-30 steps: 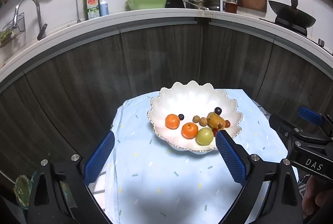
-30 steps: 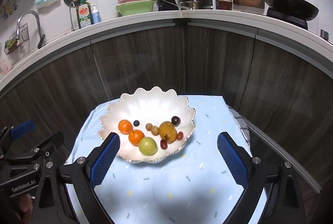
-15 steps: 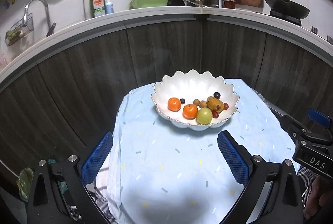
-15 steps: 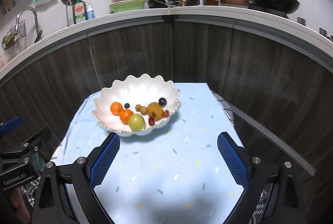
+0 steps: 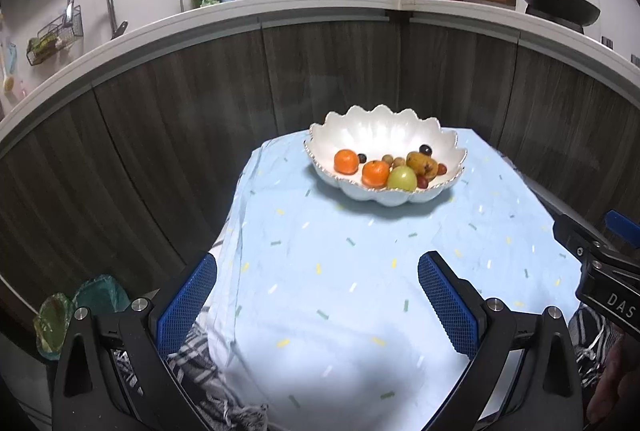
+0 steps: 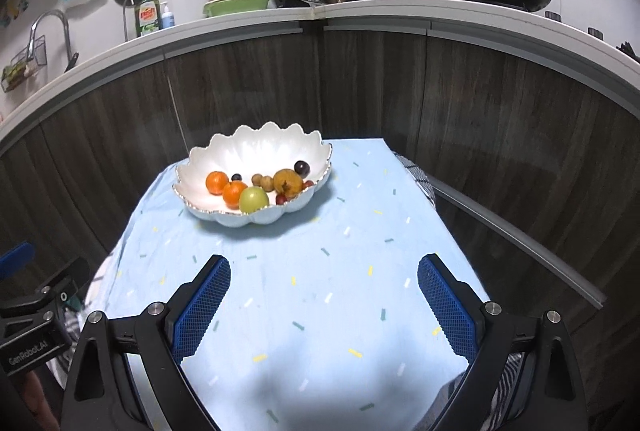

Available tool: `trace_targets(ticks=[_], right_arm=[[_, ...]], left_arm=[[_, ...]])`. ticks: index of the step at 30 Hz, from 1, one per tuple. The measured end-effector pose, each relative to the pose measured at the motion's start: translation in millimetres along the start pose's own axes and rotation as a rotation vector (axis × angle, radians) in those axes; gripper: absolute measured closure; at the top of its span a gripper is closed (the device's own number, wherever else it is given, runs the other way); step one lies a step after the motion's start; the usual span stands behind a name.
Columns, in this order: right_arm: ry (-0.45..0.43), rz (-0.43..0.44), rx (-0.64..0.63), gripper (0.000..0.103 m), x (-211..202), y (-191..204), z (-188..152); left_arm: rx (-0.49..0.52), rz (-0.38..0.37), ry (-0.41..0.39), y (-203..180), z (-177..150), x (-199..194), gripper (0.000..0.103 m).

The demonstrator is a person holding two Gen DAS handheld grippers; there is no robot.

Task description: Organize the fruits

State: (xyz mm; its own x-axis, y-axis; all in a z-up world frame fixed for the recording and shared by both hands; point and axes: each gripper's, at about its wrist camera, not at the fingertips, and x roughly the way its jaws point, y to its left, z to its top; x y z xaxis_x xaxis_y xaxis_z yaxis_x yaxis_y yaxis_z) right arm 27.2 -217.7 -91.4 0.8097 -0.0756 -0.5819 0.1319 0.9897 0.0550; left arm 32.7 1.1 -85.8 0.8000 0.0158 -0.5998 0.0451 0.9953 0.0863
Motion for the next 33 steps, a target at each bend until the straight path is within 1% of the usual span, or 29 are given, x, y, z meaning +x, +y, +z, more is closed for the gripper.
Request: trace_targets(ticks=[7, 33], right_arm=[[-0.005, 0.003, -0.006, 0.007, -6.2, 1.2, -6.3], [-0.006, 0.002, 0.008, 0.007, -6.8, -4.1, -6.3]], left_arm=[[-0.003, 0.008, 0.010, 3.4, -7.5, -2.1, 0.001], [0.005, 0.006, 0.005, 0.3, -7.8, -3.9, 0.001]])
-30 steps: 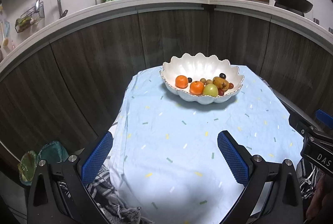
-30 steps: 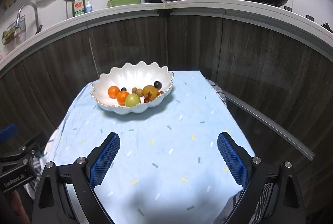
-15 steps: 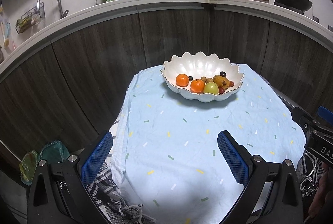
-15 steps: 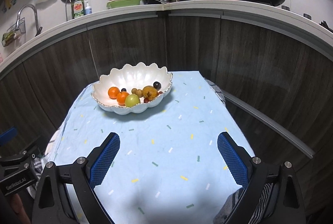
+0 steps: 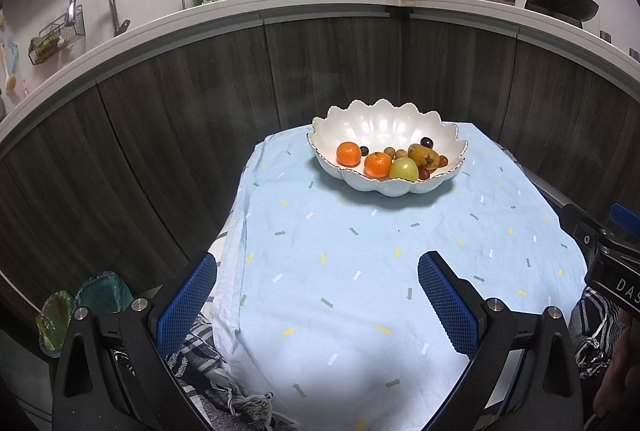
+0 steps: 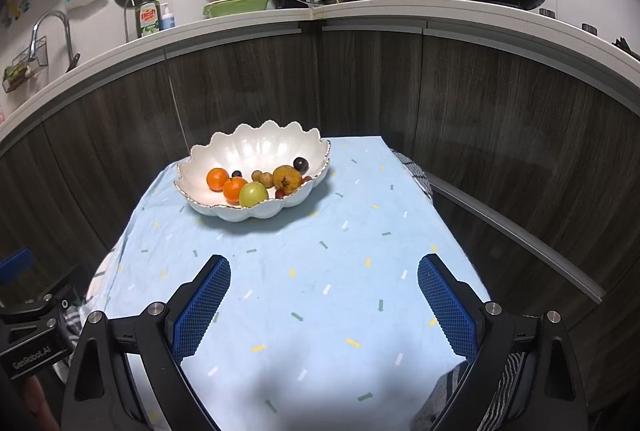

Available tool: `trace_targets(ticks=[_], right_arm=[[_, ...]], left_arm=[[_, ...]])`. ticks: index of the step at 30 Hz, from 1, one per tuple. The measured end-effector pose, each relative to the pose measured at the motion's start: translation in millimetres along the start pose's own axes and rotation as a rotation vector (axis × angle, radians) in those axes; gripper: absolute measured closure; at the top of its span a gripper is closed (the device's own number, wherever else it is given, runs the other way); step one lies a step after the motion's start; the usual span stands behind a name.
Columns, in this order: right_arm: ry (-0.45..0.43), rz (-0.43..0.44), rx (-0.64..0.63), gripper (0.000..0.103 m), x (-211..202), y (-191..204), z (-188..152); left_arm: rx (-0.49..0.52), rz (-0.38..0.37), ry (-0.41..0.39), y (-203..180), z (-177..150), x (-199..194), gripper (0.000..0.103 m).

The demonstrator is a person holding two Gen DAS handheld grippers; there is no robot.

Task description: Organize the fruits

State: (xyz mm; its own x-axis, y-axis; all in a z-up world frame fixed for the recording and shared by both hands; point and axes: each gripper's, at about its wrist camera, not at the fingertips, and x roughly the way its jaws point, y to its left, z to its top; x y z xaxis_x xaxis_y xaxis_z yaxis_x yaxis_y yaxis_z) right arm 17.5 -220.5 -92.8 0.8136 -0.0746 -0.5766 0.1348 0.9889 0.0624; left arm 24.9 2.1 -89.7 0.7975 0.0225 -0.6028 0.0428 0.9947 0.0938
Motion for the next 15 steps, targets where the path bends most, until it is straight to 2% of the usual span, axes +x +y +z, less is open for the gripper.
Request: trace_targets(ticks=[15], right_arm=[[-0.001, -0.001, 0.001, 0.007, 0.3, -0.8, 0.1]], left_arm=[[0.000, -0.001, -0.007, -1.3, 0.4, -1.7, 0.001]])
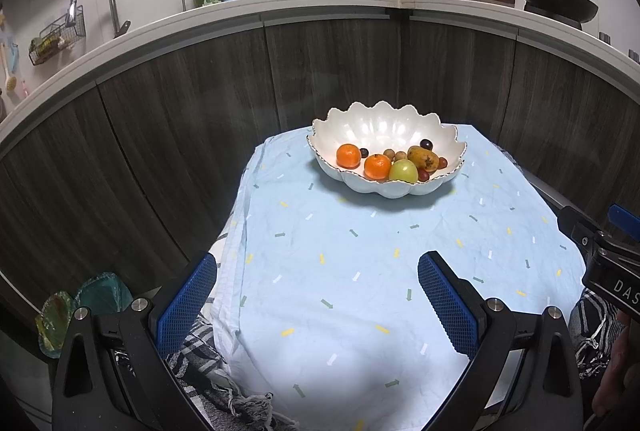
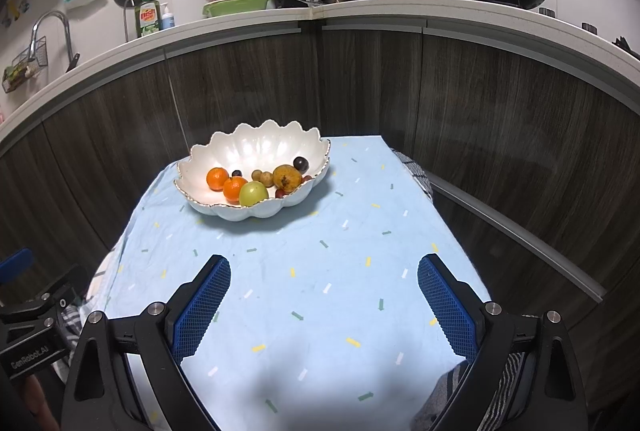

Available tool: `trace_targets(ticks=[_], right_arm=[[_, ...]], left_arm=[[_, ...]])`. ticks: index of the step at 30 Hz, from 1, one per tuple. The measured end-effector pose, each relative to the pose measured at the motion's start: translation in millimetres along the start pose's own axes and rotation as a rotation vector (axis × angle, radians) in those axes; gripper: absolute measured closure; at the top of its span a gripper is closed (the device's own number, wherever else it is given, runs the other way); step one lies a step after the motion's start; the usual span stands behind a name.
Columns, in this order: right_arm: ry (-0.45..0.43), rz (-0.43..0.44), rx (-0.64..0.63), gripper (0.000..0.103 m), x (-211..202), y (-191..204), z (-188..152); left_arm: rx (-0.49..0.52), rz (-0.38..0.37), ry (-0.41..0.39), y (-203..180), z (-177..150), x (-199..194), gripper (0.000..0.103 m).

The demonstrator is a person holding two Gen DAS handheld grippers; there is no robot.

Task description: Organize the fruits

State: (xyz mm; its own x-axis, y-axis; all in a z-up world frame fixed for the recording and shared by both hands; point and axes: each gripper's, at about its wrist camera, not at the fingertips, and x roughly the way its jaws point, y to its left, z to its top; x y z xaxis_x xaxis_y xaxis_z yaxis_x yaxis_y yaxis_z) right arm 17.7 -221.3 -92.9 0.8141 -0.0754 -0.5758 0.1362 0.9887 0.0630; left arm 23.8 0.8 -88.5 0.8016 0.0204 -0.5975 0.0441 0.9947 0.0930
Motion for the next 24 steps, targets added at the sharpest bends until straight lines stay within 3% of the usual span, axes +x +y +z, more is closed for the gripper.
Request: trace_targets(ticks=[24], right_arm=[[0.006, 0.001, 0.009, 0.007, 2.9, -4.0, 0.5]], left_arm=[[0.001, 0.001, -0.003, 1.5, 0.5, -1.0, 0.001]])
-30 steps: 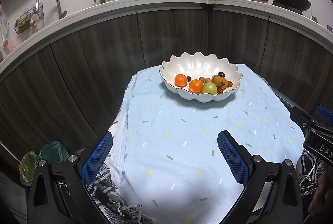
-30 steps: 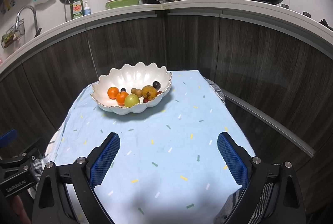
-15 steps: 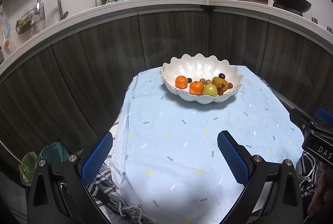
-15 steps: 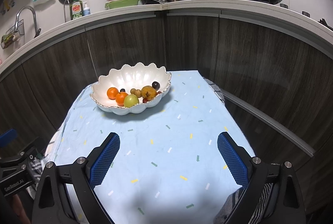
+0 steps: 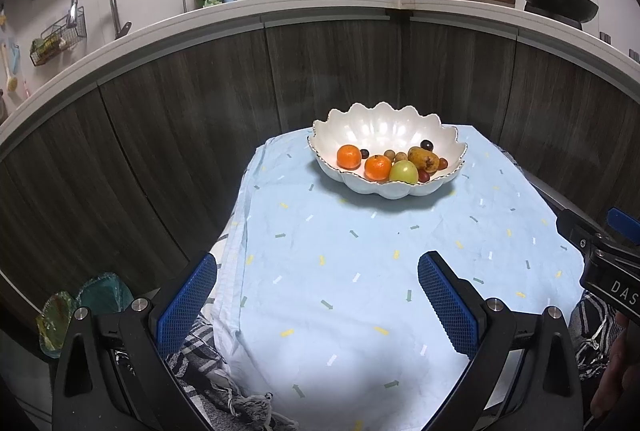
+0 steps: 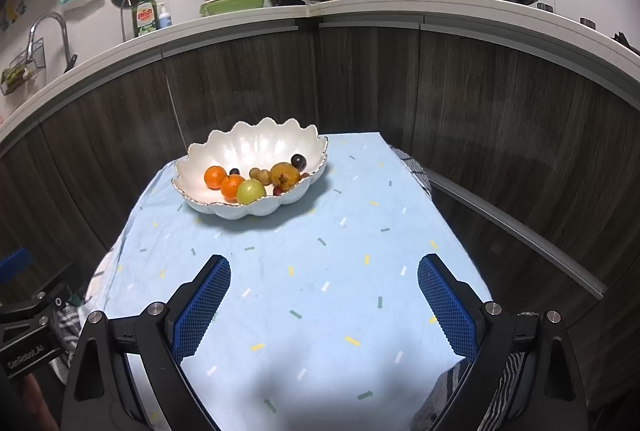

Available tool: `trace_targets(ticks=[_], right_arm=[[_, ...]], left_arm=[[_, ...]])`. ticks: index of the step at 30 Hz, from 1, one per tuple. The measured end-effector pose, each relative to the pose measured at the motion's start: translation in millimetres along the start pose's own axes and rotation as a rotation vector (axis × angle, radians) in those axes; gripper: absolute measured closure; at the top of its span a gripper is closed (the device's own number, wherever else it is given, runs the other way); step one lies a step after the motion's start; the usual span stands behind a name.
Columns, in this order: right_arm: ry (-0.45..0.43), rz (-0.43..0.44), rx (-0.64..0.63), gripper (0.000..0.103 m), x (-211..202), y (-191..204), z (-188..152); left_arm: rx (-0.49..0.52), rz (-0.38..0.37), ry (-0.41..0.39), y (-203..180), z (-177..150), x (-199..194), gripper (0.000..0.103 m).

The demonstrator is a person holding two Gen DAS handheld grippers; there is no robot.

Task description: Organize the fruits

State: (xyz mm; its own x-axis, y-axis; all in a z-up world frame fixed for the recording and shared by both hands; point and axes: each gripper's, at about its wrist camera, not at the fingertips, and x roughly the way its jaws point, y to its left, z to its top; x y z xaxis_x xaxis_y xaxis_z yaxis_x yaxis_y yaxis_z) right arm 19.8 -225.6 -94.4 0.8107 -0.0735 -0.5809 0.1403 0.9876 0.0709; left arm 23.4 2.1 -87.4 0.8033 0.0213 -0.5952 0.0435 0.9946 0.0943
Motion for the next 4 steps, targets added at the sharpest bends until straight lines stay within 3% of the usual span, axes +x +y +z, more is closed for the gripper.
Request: trace_targets(ticks=[4], right_arm=[[-0.002, 0.001, 0.001, 0.007, 0.1, -0.4, 0.2]], left_arm=[[0.001, -0.001, 0.003, 0.3, -0.1, 1.0, 0.001]])
